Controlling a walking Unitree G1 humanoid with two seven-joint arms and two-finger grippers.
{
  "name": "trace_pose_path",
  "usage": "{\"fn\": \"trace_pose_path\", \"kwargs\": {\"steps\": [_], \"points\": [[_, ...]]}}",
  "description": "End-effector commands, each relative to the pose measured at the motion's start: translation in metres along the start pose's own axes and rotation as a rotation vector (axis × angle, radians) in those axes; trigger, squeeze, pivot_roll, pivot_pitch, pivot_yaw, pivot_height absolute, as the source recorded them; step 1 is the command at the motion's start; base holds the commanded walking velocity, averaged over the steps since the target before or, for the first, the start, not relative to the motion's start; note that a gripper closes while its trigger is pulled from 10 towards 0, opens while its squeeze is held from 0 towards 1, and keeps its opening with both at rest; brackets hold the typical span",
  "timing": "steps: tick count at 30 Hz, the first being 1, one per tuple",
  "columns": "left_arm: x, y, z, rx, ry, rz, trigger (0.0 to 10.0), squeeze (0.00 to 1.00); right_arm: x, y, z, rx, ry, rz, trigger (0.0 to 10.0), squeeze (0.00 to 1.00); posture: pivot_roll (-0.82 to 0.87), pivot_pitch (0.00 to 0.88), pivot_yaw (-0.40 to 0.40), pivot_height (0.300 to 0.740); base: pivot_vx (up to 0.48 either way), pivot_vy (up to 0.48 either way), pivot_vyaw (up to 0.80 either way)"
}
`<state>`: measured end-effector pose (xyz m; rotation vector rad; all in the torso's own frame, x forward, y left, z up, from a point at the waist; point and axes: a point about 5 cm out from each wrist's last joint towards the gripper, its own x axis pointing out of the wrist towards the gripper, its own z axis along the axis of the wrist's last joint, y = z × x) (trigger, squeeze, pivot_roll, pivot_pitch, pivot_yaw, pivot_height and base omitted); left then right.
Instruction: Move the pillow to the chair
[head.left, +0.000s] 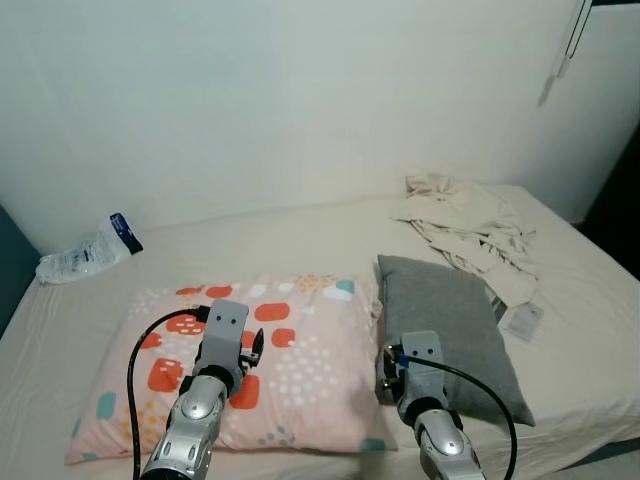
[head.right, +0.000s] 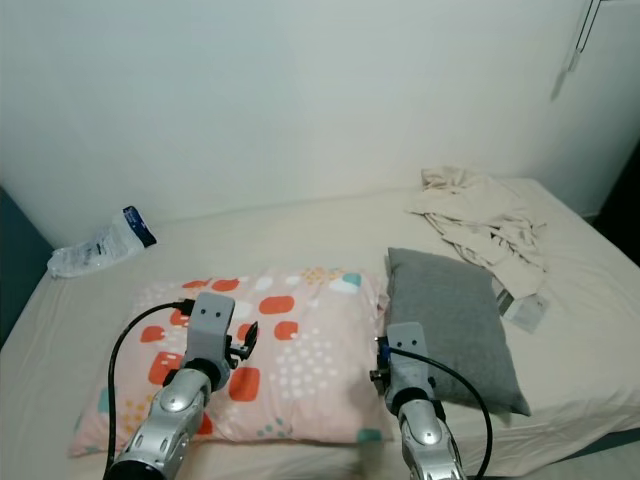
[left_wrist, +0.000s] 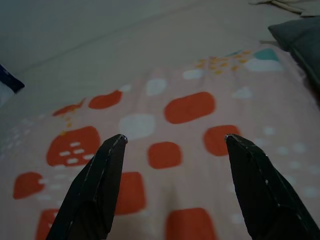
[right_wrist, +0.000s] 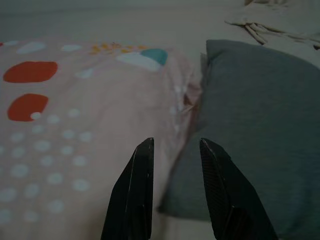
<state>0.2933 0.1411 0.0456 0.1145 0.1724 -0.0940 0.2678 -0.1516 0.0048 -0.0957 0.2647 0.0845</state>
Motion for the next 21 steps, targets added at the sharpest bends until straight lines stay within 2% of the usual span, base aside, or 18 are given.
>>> {"fn": "trace_pose_path", "kwargs": {"steps": [1,14,21], "points": [[-0.003,0.006,-0.006,0.003,0.020,0.028,10.0,0.00,-0.001,0.007,0.000,-0.011,0.001,0.028,10.0,0.00,0.02,0.032,0.047,0.740,0.000,0.000,0.00],[-0.004,0.015,-0.005,-0.008,0.014,0.074,10.0,0.00,0.001,0.010,0.002,-0.016,-0.005,0.058,10.0,0.00,0.02,0.021,0.034,0.740,0.000,0.000,0.00],[-0.001,0.024,-0.014,-0.011,0.094,0.141,10.0,0.00,0.003,0.013,0.000,0.035,0.033,0.092,10.0,0.00,0.02,0.012,0.031,0.740,0.000,0.000,0.00]]}}
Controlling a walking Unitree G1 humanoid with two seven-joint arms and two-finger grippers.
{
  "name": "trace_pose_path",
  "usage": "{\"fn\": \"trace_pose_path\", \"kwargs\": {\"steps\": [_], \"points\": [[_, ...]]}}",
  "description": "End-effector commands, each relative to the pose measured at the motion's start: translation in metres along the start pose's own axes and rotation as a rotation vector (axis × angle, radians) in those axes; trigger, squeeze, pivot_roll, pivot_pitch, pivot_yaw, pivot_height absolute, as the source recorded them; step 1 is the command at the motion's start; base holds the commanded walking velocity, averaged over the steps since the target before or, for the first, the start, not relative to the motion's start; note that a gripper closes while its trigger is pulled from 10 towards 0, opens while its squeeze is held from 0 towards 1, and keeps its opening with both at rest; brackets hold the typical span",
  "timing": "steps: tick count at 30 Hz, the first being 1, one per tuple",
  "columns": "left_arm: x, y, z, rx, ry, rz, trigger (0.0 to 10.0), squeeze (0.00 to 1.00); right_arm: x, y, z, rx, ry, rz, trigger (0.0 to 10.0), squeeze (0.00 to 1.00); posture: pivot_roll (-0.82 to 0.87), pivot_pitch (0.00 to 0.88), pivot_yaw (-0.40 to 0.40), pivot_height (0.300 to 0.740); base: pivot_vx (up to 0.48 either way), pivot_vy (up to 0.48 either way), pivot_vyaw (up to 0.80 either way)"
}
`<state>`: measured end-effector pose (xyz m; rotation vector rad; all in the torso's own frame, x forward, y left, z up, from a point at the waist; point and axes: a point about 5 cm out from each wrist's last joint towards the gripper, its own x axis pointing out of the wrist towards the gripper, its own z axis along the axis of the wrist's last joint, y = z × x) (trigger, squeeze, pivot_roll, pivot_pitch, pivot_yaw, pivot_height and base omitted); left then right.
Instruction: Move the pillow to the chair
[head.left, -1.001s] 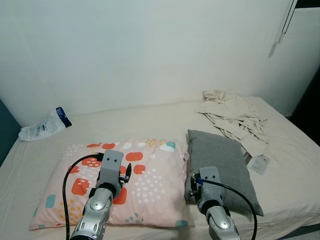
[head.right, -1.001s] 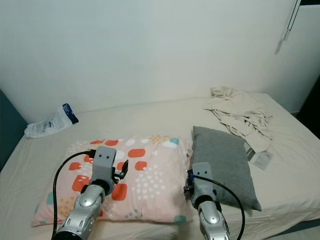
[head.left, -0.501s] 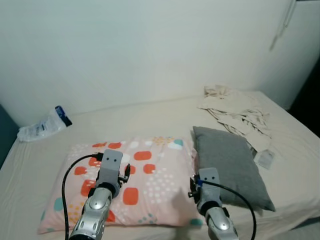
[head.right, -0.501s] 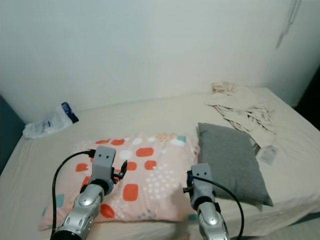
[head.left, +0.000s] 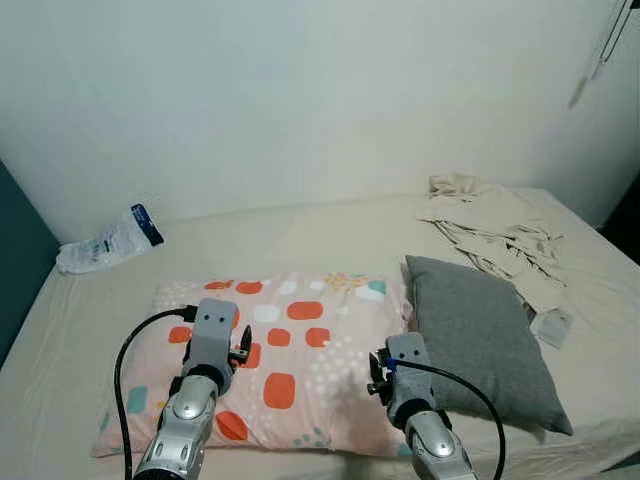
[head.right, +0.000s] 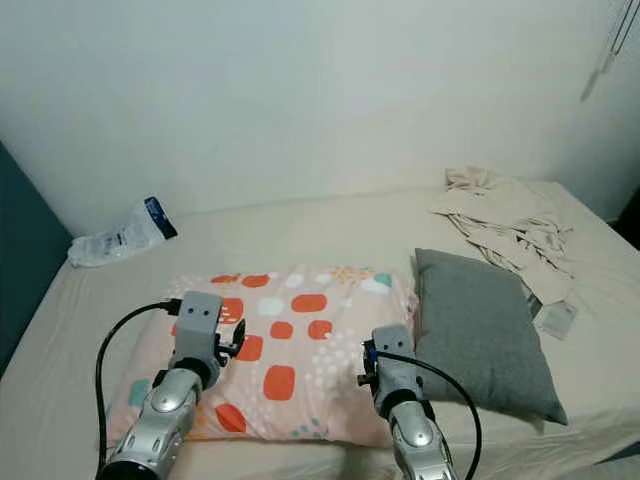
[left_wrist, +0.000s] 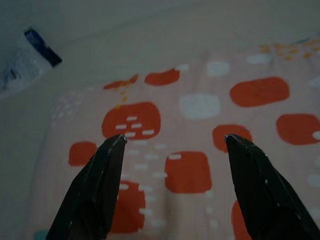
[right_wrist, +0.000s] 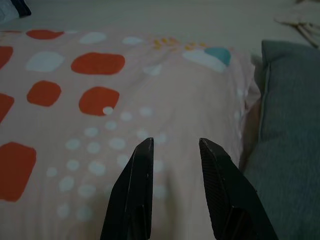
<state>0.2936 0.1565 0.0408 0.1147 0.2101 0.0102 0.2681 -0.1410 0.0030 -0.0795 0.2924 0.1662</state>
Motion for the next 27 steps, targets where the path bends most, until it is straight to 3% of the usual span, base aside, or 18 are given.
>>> {"fn": "trace_pose_path", "kwargs": {"steps": [1,7,10,15,27], "points": [[0.002,0.011,-0.007,0.007,0.052,0.049,10.0,0.00,0.003,0.001,0.002,0.031,0.006,0.008,10.0,0.00,0.02,0.011,0.030,0.740,0.000,0.000,0.00],[0.012,0.004,0.000,-0.041,0.047,0.030,10.0,0.00,0.007,-0.001,0.009,0.016,-0.006,0.006,10.0,0.00,0.02,0.008,0.027,0.740,0.000,0.000,0.00],[0.019,-0.006,0.008,-0.026,0.038,0.018,10.0,0.00,0.009,-0.002,0.013,0.033,-0.024,0.001,10.0,0.00,0.02,0.005,0.035,0.740,0.000,0.000,0.00],[0.021,-0.006,0.013,-0.024,0.022,0.014,10.0,0.00,0.008,-0.003,0.012,0.043,-0.017,-0.002,10.0,0.00,0.01,0.004,0.038,0.740,0.000,0.000,0.00],[0.025,0.017,0.016,-0.013,0.009,0.068,10.0,0.00,0.006,-0.004,0.008,0.041,-0.004,-0.003,10.0,0.00,0.02,0.012,0.035,0.691,0.000,0.000,0.00]]}}
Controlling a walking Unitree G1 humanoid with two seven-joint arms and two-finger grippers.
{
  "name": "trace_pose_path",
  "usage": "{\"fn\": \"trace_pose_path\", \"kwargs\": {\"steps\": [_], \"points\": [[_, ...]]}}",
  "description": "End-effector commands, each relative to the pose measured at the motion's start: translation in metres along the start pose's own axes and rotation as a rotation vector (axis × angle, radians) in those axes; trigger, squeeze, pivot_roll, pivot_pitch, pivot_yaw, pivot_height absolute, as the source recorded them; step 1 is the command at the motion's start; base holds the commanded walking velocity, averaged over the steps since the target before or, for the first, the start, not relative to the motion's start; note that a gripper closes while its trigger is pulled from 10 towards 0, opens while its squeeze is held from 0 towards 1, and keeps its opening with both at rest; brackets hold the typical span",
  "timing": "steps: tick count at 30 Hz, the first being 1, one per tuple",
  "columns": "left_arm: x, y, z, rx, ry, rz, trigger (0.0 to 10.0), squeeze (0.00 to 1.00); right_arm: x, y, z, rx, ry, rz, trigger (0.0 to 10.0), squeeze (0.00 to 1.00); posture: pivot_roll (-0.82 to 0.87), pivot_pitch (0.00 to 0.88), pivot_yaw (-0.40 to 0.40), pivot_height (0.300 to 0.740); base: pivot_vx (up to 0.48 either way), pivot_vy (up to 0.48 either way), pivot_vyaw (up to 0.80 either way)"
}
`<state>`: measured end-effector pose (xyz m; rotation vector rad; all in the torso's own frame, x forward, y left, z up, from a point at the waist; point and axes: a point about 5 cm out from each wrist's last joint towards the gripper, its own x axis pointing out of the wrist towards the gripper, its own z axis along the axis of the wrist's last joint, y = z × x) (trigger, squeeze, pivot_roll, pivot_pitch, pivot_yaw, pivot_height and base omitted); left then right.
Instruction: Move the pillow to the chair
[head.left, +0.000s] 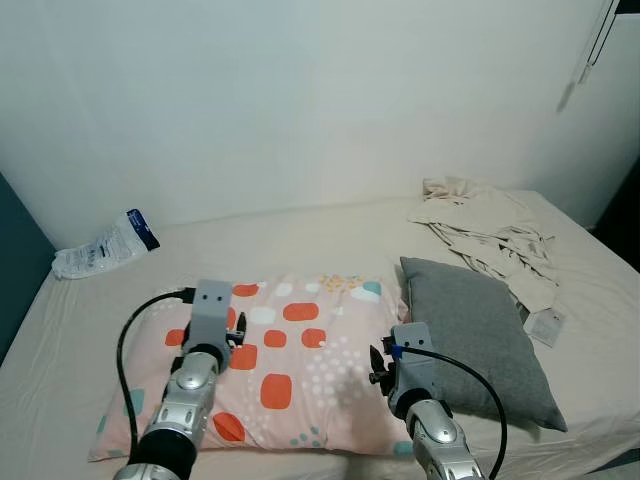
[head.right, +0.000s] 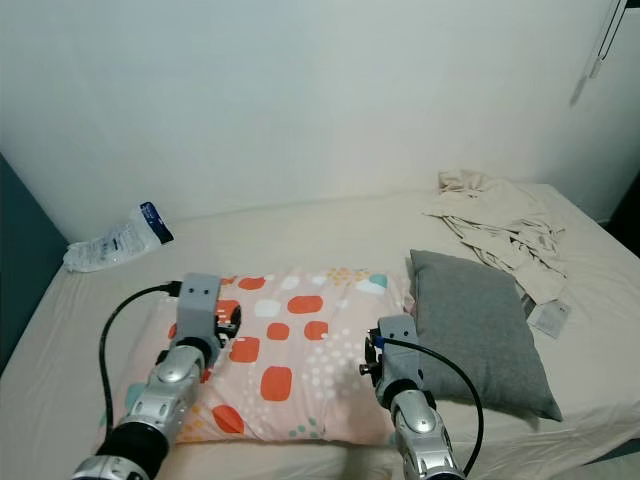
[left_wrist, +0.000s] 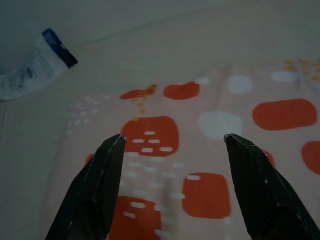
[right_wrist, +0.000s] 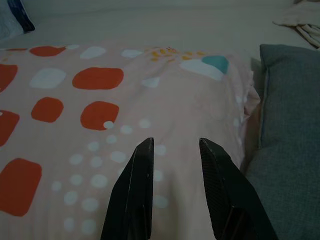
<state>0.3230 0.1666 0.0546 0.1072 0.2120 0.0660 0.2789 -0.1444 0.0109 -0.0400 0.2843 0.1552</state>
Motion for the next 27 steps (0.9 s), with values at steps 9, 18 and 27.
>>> {"fn": "trace_pose_path", "kwargs": {"steps": [9,18,27], "points": [[-0.002,0.016,-0.006,0.022,0.012,0.037,10.0,0.00,-0.002,0.001,-0.003,0.009,0.018,0.008,10.0,0.00,0.02,0.016,0.031,0.682,0.000,0.000,0.00],[0.000,0.019,0.000,0.041,-0.013,0.032,10.0,0.00,-0.001,-0.001,0.000,0.005,-0.012,0.004,10.0,0.00,0.02,0.027,0.038,0.647,0.000,0.000,0.00],[0.000,0.018,-0.002,0.044,-0.008,0.031,10.0,0.00,-0.002,-0.003,-0.002,-0.012,0.008,-0.020,10.0,0.00,0.02,0.029,0.043,0.622,0.000,0.000,0.00]]}}
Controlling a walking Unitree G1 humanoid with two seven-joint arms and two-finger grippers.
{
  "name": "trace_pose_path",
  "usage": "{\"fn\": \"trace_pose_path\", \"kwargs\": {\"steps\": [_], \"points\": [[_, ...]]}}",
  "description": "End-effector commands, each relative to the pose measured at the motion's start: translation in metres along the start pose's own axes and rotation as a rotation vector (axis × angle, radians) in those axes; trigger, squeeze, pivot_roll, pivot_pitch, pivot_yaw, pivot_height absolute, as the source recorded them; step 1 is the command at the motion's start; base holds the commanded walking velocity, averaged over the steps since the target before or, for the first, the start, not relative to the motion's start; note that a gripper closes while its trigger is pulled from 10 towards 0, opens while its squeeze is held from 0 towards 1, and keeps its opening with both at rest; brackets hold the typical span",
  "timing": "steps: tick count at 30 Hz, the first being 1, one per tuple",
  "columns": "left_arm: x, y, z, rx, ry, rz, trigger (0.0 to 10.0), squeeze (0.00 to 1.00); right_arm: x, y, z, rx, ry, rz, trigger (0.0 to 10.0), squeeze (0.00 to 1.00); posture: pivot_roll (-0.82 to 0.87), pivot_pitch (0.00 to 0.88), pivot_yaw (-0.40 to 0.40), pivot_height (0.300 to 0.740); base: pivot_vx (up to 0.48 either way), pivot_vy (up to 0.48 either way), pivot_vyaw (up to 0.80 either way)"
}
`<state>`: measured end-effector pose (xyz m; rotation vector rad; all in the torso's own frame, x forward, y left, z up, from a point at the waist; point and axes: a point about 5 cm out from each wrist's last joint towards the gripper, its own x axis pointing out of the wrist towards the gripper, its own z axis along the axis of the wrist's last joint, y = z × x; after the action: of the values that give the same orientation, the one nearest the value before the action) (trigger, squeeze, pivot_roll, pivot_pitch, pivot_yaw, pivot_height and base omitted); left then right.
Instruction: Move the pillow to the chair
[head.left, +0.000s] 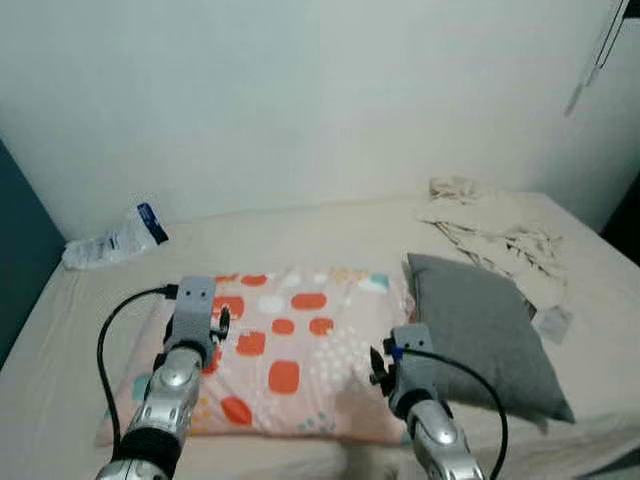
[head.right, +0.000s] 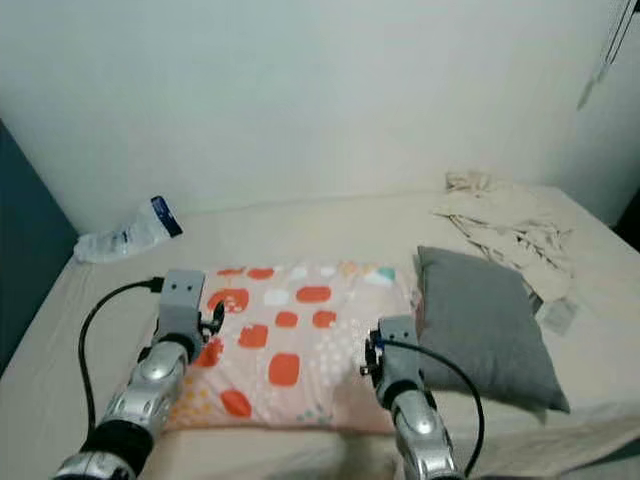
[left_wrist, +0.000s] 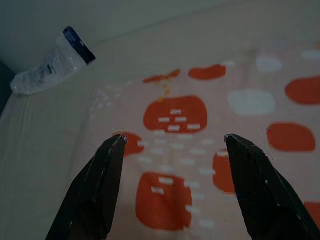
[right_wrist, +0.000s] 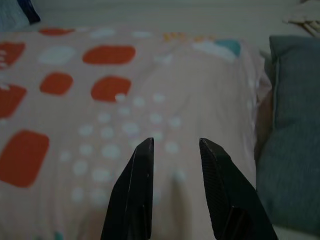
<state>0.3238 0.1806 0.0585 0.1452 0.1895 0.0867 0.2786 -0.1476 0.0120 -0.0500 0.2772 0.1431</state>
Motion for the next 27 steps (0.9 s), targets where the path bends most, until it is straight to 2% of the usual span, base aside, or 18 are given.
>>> {"fn": "trace_pose_path", "kwargs": {"steps": [1,5,8,10,12,14,16,20,27], "points": [[-0.001,0.004,-0.004,0.009,0.014,0.006,10.0,0.00,-0.001,0.000,-0.002,-0.011,0.015,-0.005,10.0,0.00,0.02,0.033,0.042,0.622,0.000,0.000,0.00],[0.000,0.006,-0.004,0.009,0.012,0.011,10.0,0.00,-0.001,0.001,-0.003,0.002,0.020,0.009,10.0,0.00,0.02,0.034,0.042,0.622,0.000,0.000,0.00],[0.004,0.012,0.002,0.011,0.002,0.028,10.0,0.00,0.000,0.002,0.001,0.004,-0.010,0.012,10.0,0.00,0.02,0.042,0.037,0.612,0.000,0.000,0.00],[0.011,0.021,0.014,0.014,-0.021,0.055,10.0,0.00,0.002,0.000,0.004,-0.012,-0.011,0.001,10.0,0.00,0.02,0.047,0.035,0.612,0.000,0.000,0.00],[0.011,0.021,0.014,0.014,-0.021,0.055,10.0,0.00,0.002,0.000,0.004,-0.012,-0.011,0.001,10.0,0.00,0.02,0.047,0.035,0.612,0.000,0.000,0.00],[0.018,0.029,0.024,0.008,-0.036,0.086,10.0,0.00,0.003,-0.002,0.007,-0.002,-0.022,0.010,10.0,0.00,0.02,0.052,0.036,0.602,0.000,0.000,0.00],[0.019,0.030,0.026,0.010,-0.038,0.091,10.0,0.00,0.003,-0.002,0.007,0.000,-0.027,0.014,10.0,0.00,0.02,0.052,0.036,0.597,0.000,0.000,0.00],[0.028,0.035,0.043,-0.022,-0.061,0.118,10.0,0.00,0.005,-0.008,0.015,-0.006,-0.046,-0.010,10.0,0.00,0.02,0.064,0.039,0.587,0.000,0.000,0.00],[0.035,0.034,0.056,-0.021,-0.067,0.088,10.0,0.00,0.008,-0.012,0.021,-0.002,-0.065,-0.005,10.0,0.00,0.02,0.072,0.046,0.587,0.000,0.000,0.00]]}}
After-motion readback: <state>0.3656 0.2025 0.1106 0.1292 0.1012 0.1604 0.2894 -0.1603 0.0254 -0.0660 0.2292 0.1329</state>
